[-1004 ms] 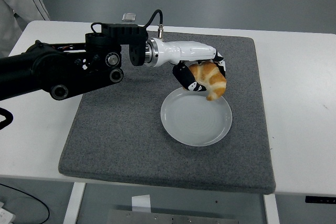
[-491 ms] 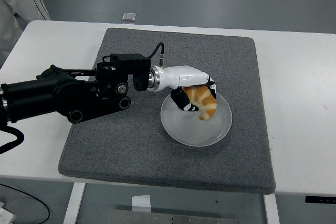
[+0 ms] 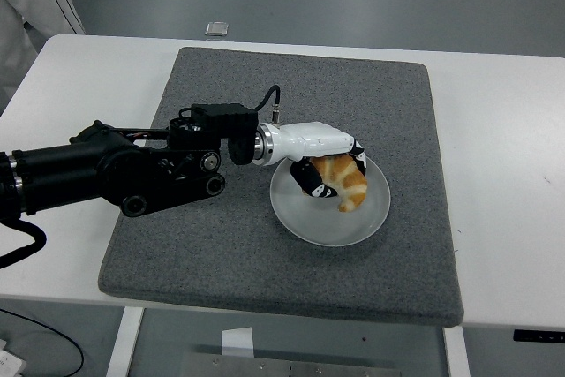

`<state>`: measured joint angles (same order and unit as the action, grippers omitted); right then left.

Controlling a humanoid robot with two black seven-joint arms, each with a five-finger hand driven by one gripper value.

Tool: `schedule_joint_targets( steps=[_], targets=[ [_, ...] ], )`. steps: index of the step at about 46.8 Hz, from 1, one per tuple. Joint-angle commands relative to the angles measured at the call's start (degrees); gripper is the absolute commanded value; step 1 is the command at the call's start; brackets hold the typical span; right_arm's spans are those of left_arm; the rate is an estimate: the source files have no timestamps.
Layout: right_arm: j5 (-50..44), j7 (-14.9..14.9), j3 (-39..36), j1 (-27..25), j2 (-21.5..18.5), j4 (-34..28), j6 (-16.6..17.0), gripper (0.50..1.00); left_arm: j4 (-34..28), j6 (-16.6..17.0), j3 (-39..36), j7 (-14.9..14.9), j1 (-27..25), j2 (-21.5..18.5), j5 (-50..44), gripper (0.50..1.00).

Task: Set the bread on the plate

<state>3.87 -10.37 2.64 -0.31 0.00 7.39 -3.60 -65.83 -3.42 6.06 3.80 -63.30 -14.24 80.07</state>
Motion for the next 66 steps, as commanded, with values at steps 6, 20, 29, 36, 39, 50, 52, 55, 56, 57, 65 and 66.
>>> schedule_joint_targets(
  steps=[6, 20, 29, 36, 39, 50, 52, 55, 56, 57, 65, 66],
  targets=[
    [0.00, 0.00, 0.00, 0.05, 0.00, 0.00, 0.00, 0.932, 0.62, -0.01, -0.70, 0.07, 0.02, 0.09, 0.00, 0.500],
    [0.00, 0.00, 0.00, -0.04, 0.00, -0.01, 0.00, 0.932, 0.53, -0.01, -0.62, -0.02, 0.72, 0.44, -0.09, 0.500],
    [0.00, 0.00, 0.00, 0.05, 0.00, -0.01, 0.00, 0.932, 0.44, -0.01, -0.53, -0.02, 0.81, 0.35, -0.53, 0.615],
    [0.00, 0.00, 0.00, -0.04, 0.00, -0.01, 0.00, 0.932, 0.27, 0.08, -0.26, -0.02, 0.72, 0.09, -1.06, 0.735],
    [0.00, 0.00, 0.00, 0.05, 0.00, -0.01, 0.00, 0.932, 0.18, 0.08, -0.18, -0.02, 0.72, 0.00, -1.14, 0.782],
    [0.00, 0.00, 0.00, 0.05, 0.00, -0.01, 0.00, 0.932, -0.09, 0.08, 0.44, -0.02, 0.64, -0.44, -3.60, 0.994],
    [0.00, 0.00, 0.00, -0.04, 0.00, -0.01, 0.00, 0.932, -0.09, 0.08, 0.53, -0.10, 0.55, -0.53, -4.92, 0.996],
    [0.00, 0.00, 0.00, -0.04, 0.00, 0.00, 0.00, 0.932, -0.26, -0.01, 0.62, -0.10, 0.55, -0.88, -7.02, 0.996],
    [0.00, 0.00, 0.00, 0.05, 0.00, -0.01, 0.00, 0.932, -0.35, -0.01, 0.70, -0.10, 0.55, -1.06, -7.73, 0.999],
    [0.00, 0.00, 0.00, 0.05, 0.00, -0.01, 0.00, 0.932, -0.44, -0.10, 0.79, -0.10, 0.55, -1.32, -8.43, 0.999],
    [0.00, 0.00, 0.00, 0.05, 0.00, 0.00, 0.00, 0.932, -2.37, -0.71, 1.49, -0.19, 0.20, -2.73, -11.34, 0.999],
    [0.00, 0.00, 0.00, 0.05, 0.00, 0.08, 0.00, 0.932, -2.63, -0.80, 1.67, -0.19, 0.20, -2.90, -11.51, 0.999]
  ],
)
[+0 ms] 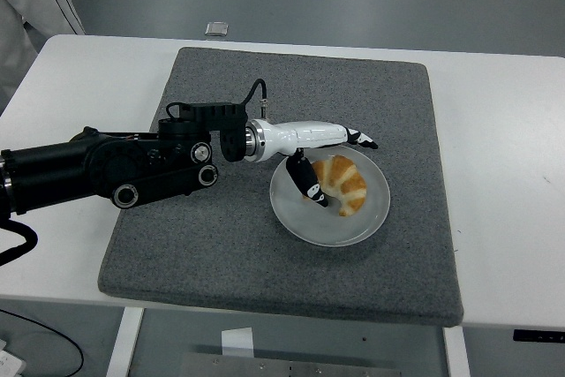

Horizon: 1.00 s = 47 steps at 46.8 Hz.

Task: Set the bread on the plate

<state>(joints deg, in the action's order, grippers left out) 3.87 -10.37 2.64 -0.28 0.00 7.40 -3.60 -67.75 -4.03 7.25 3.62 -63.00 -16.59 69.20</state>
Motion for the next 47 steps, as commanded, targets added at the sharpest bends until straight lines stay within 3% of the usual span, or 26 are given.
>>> schedule_joint_targets(
  steps=[1, 10, 30, 47],
  targets=[
    [0.00, 0.00, 0.00, 0.01, 0.00, -0.01, 0.00, 0.932, -0.89, -0.19, 0.74, -0.02, -0.10, -0.72, -0.91, 0.999],
    [0.00, 0.00, 0.00, 0.01, 0.00, -0.01, 0.00, 0.932, -1.69, -0.28, 2.76, -0.02, -0.19, -2.65, -6.00, 0.999],
    [0.00, 0.08, 0.00, 0.01, 0.00, 0.07, 0.00, 0.932, -1.60, -0.28, 7.16, 0.07, -0.10, -7.57, -28.49, 0.999],
    [0.00, 0.00, 0.00, 0.01, 0.00, -0.01, 0.00, 0.932, -1.07, -0.37, 11.73, -0.02, 1.74, -13.73, -41.15, 0.999]
  ],
)
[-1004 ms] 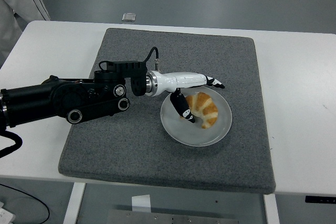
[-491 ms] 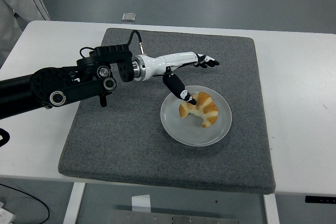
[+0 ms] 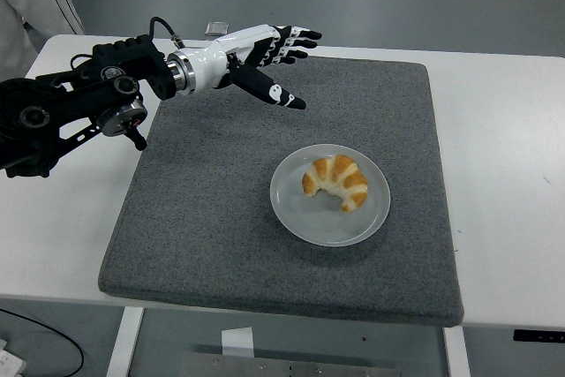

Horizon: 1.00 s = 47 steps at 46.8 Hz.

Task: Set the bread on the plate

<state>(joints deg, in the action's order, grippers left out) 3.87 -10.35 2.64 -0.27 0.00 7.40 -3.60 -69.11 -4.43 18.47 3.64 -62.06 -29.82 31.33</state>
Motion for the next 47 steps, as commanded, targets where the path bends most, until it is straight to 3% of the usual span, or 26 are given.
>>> schedule_joint_targets(
  steps=[1, 15, 23, 31, 40, 47],
  targets=[
    [0.00, -0.02, 0.00, 0.00, 0.00, -0.02, 0.00, 0.932, 0.29, 0.03, 0.87, 0.05, 0.98, -0.68, -4.34, 0.999],
    [0.00, -0.02, 0.00, 0.00, 0.00, -0.02, 0.00, 0.932, 3.10, -0.32, 10.18, 0.05, 6.69, -2.35, -12.17, 0.999],
    [0.00, -0.02, 0.00, 0.00, 0.00, -0.02, 0.00, 0.932, 7.41, -6.20, 16.25, -0.12, 9.68, -2.44, -15.15, 0.999],
    [0.00, -0.02, 0.00, 0.00, 0.00, -0.02, 0.00, 0.932, 14.17, -11.65, 17.22, -0.83, 9.86, -2.70, -23.94, 0.999],
    [0.00, -0.02, 0.00, -0.08, 0.00, -0.02, 0.00, 0.932, 20.94, -15.52, 17.39, -2.49, 9.42, -2.70, -30.71, 0.999],
    [0.00, -0.02, 0.00, 0.00, 0.00, 0.07, 0.00, 0.932, 22.70, -17.28, 17.48, -3.73, 9.15, -2.26, -35.37, 0.999]
  ],
)
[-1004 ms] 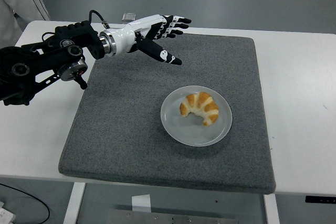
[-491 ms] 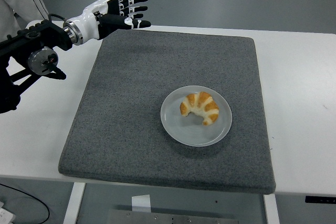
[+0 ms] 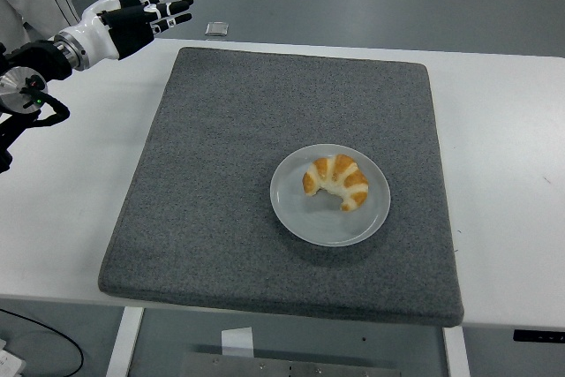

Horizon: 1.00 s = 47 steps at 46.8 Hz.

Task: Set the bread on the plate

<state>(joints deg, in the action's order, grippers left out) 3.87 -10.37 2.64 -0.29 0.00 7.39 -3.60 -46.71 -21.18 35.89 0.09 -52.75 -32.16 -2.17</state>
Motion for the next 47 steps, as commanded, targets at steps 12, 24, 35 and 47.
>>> schedule_joint_targets(
  steps=[12, 24, 35, 47],
  targets=[
    [0.00, 0.00, 0.00, 0.03, 0.00, -0.01, 0.00, 0.932, 0.31, -0.53, 0.06, -0.53, -0.52, 0.43, -6.44, 0.999],
    [0.26, 0.00, -0.26, -0.06, 0.00, 0.69, 0.00, 0.932, 1.97, -0.18, -0.03, -1.50, -0.08, 0.61, -9.16, 0.999],
    [0.44, 0.00, -0.44, -0.23, 0.00, 0.87, 0.00, 0.932, 2.59, -0.18, -0.03, -1.68, 0.10, 0.61, -10.22, 1.000],
    [0.44, 0.00, -0.44, -0.23, 0.00, 0.87, -0.09, 0.932, 5.05, -0.26, -0.29, -2.29, 0.27, 3.42, -10.22, 1.000]
  ],
)
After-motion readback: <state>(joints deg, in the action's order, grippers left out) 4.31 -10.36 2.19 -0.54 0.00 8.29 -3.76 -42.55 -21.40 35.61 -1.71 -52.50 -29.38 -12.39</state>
